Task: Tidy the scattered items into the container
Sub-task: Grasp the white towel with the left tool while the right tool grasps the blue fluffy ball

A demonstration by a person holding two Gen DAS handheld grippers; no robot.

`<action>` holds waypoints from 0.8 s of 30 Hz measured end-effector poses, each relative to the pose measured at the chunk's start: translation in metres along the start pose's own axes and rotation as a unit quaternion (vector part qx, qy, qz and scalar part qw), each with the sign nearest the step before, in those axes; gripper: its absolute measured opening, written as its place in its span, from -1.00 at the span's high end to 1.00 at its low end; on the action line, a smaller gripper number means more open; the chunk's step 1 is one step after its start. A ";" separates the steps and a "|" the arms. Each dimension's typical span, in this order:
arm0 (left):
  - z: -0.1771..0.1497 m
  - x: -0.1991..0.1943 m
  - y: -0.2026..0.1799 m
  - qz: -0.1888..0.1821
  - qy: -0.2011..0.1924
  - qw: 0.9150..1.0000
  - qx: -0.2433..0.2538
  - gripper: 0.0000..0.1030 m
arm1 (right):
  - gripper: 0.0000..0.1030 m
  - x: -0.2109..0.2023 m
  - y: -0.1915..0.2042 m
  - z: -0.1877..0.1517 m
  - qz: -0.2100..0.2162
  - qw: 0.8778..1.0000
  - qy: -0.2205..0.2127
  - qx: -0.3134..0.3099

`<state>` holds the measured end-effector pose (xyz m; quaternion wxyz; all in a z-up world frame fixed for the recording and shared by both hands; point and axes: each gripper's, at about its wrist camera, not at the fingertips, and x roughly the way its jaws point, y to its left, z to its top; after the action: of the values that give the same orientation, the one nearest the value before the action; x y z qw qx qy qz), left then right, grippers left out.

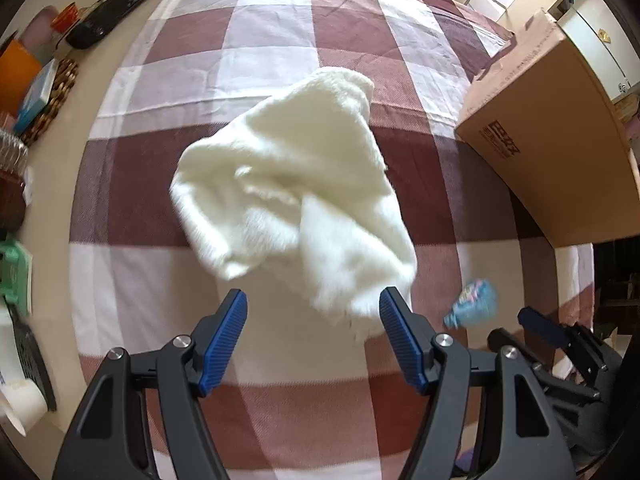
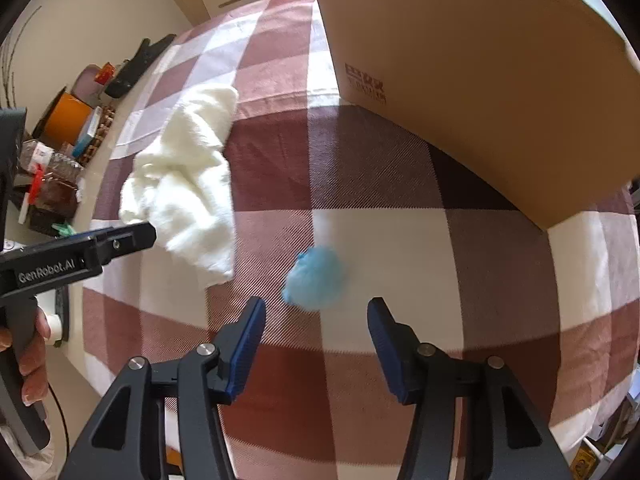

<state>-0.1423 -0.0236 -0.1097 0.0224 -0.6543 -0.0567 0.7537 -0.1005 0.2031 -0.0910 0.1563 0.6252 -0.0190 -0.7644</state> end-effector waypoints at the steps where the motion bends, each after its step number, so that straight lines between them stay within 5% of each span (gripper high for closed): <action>1: 0.006 0.005 -0.002 0.001 0.000 1.000 0.002 -0.35 | -0.05 0.006 -0.001 0.002 -0.001 1.000 0.004 0.002; 12: 0.036 0.046 -0.011 -0.008 0.014 1.000 0.005 -0.36 | -0.05 0.041 -0.002 0.011 0.002 1.000 0.030 0.005; 17: 0.039 0.057 -0.023 0.002 0.015 1.000 0.024 -0.71 | -0.05 0.043 -0.001 0.012 0.000 1.000 0.029 0.000; 22: 0.037 0.061 -0.032 0.025 0.010 0.999 0.042 -0.69 | -0.06 0.044 0.003 0.011 -0.003 1.000 0.022 -0.014; 24: 0.036 0.060 -0.031 0.036 0.002 0.998 0.043 -0.49 | -0.04 0.044 0.004 0.009 -0.006 1.000 0.020 -0.020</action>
<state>-0.1873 0.0115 -0.1598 0.0233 -0.6561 -0.0010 0.7543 -0.1159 0.1859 -0.1295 0.1649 0.6369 0.0035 -0.7531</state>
